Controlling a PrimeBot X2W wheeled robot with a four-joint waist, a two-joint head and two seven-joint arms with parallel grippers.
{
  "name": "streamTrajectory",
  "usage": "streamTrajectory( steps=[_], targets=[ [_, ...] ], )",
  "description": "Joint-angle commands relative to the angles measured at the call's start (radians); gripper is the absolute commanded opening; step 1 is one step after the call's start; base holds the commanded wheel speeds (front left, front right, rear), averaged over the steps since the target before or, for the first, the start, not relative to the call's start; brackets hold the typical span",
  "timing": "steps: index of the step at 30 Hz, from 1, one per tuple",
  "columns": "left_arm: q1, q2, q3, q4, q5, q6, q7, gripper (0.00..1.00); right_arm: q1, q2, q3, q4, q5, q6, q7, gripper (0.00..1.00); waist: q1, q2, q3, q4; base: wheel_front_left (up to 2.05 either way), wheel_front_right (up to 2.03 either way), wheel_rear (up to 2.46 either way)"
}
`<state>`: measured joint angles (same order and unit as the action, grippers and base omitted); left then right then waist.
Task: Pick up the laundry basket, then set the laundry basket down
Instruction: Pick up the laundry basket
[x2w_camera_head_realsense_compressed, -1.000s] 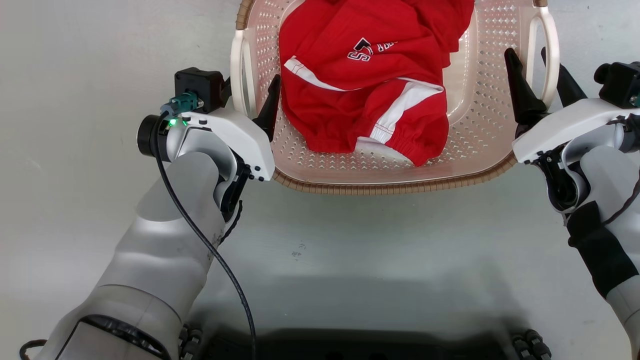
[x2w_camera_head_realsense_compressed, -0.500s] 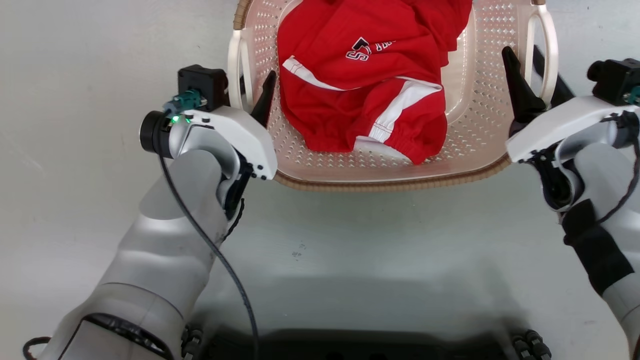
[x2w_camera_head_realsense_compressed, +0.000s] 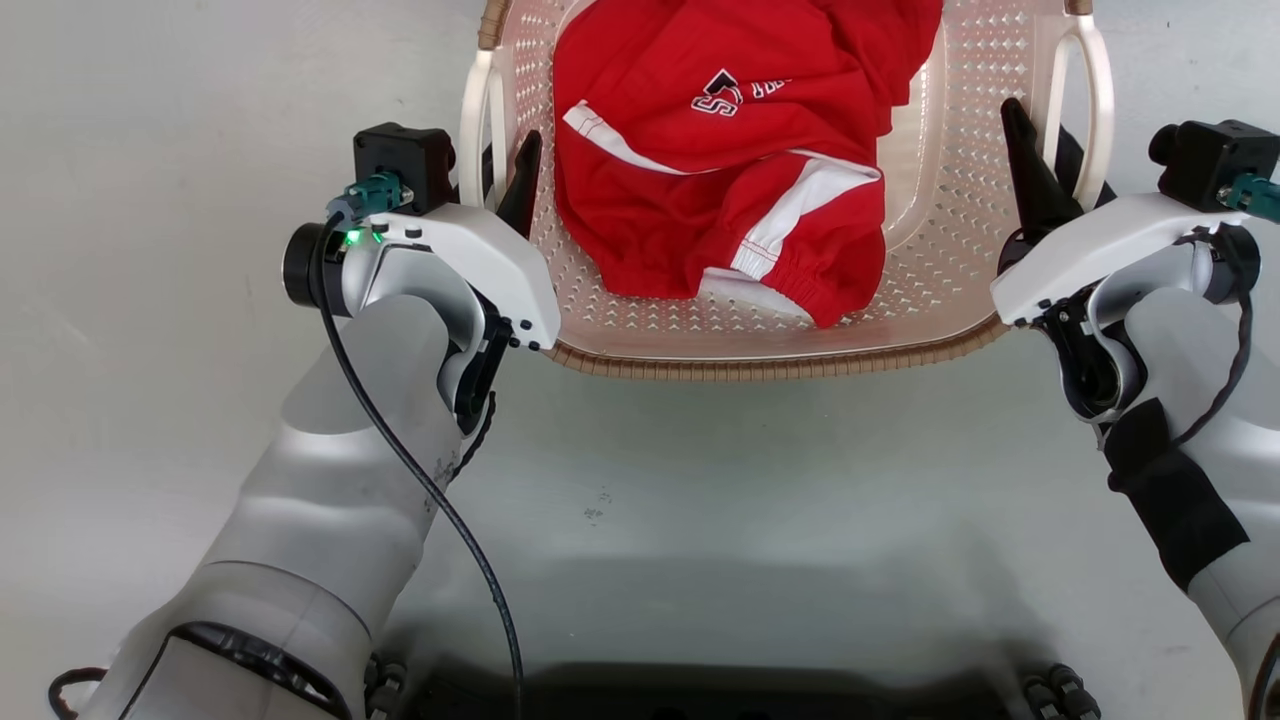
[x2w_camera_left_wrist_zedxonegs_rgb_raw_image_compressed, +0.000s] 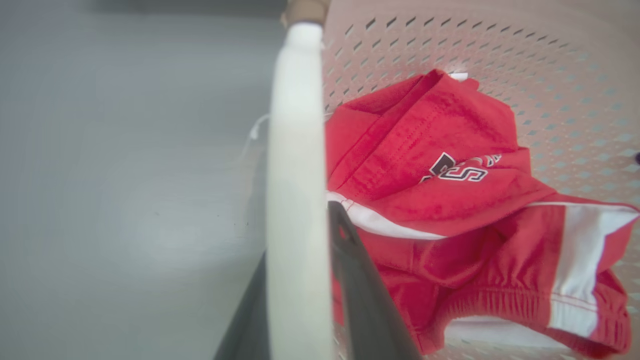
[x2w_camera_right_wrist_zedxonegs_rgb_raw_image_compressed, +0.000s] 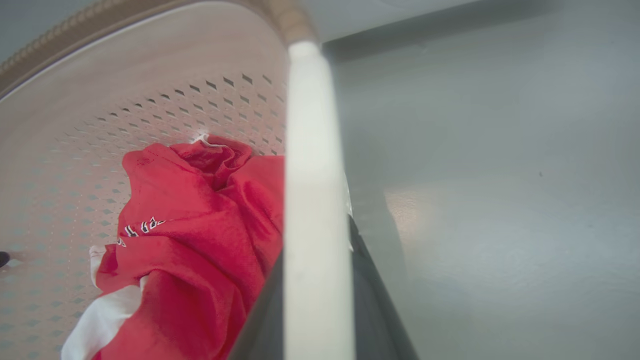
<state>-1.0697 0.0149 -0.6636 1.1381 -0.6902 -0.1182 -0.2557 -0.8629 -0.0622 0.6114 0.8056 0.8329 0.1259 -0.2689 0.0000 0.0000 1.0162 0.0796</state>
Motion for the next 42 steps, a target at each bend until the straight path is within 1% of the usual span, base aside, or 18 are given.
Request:
streamTrajectory(
  steps=[1, 5, 8, 15, 20, 25, 32, 42],
  targets=[
    [0.025, 0.037, -0.006, 0.001, 0.004, -0.012, -0.006, 0.00, 0.035, 0.012, 0.026, 0.015, 0.006, 0.005, 0.007, 0.00, 0.0000, 0.0000, -0.004, -0.001, 0.00, 0.00, 0.00],
    [0.029, 0.037, -0.019, 0.022, -0.011, -0.012, -0.006, 0.00, 0.031, 0.012, 0.045, 0.046, 0.016, 0.005, 0.007, 0.00, 0.0000, 0.0000, -0.023, -0.004, 0.00, 0.00, 0.00],
    [0.037, 0.037, -0.033, 0.043, -0.026, -0.012, -0.006, 0.00, 0.029, 0.012, 0.069, 0.091, 0.030, 0.005, 0.007, 0.00, 0.0000, 0.0000, -0.044, -0.006, 0.00, 0.00, 0.00],
    [0.062, 0.039, -0.072, 0.082, -0.083, -0.012, 0.017, 0.00, 0.013, 0.012, 0.159, 0.207, 0.097, 0.005, 0.007, 0.00, 0.0000, 0.0000, -0.107, -0.012, 0.00, 0.00, 0.00],
    [0.085, 0.052, -0.091, 0.096, -0.125, -0.012, 0.046, 0.00, -0.005, 0.012, 0.231, 0.275, 0.139, 0.005, 0.040, 0.00, 0.0000, 0.0000, -0.161, -0.018, 0.00, 0.00, 0.00],
    [0.121, 0.063, -0.101, 0.109, -0.170, -0.012, 0.093, 0.00, -0.004, 0.012, 0.275, 0.324, 0.183, 0.005, 0.076, 0.00, 0.0000, 0.0000, -0.219, -0.027, 0.00, 0.00, 0.00],
    [0.200, 0.085, -0.105, 0.127, -0.239, -0.012, 0.184, 0.00, 0.054, 0.012, 0.335, 0.345, 0.268, 0.005, 0.131, 0.00, 0.0000, 0.0000, -0.327, -0.048, 0.00, 0.00, 0.00],
    [0.274, 0.118, -0.110, 0.140, -0.287, -0.012, 0.232, 0.00, 0.136, 0.012, 0.424, 0.342, 0.357, 0.005, 0.135, 0.00, 0.0000, 0.0000, -0.475, -0.074, 0.00, 0.00, 0.00]
  ],
)
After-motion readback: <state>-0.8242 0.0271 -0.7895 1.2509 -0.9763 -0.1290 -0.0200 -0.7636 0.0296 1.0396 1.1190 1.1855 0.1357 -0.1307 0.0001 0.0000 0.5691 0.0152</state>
